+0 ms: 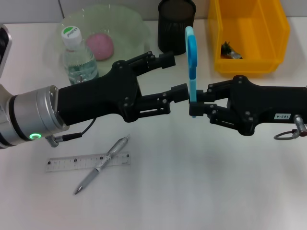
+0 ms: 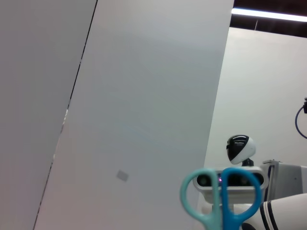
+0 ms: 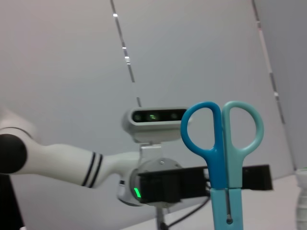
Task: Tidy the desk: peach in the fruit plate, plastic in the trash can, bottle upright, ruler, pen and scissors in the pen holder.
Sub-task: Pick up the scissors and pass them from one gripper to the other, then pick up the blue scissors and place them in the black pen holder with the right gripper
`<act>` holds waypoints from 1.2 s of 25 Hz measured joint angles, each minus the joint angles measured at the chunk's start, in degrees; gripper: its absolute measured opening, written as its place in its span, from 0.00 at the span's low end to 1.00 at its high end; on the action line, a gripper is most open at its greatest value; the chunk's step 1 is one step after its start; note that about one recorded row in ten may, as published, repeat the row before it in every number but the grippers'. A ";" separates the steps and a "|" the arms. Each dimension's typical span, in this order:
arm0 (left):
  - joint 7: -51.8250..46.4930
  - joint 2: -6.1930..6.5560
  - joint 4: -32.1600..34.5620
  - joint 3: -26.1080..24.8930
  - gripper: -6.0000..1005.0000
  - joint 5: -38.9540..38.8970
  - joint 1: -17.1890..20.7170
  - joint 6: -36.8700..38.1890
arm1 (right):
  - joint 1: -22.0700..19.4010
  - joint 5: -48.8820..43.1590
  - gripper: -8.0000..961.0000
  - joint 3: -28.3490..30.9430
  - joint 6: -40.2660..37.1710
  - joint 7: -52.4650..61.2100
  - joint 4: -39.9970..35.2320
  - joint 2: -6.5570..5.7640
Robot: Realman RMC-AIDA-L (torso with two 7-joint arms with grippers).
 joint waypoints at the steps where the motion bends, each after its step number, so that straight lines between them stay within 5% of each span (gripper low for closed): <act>1: 0.13 0.04 -0.03 0.00 0.72 -0.47 0.26 0.04 | -0.25 0.11 0.21 0.49 1.42 -0.05 0.00 0.00; 15: 1.83 0.16 -2.30 0.01 0.86 -2.85 1.41 -0.23 | 0.41 12.52 0.21 3.97 22.28 -8.02 1.22 0.36; 30: 1.89 0.08 -3.00 0.29 0.86 -2.79 0.50 -1.05 | 13.19 27.73 0.21 3.90 47.39 -34.33 19.00 0.54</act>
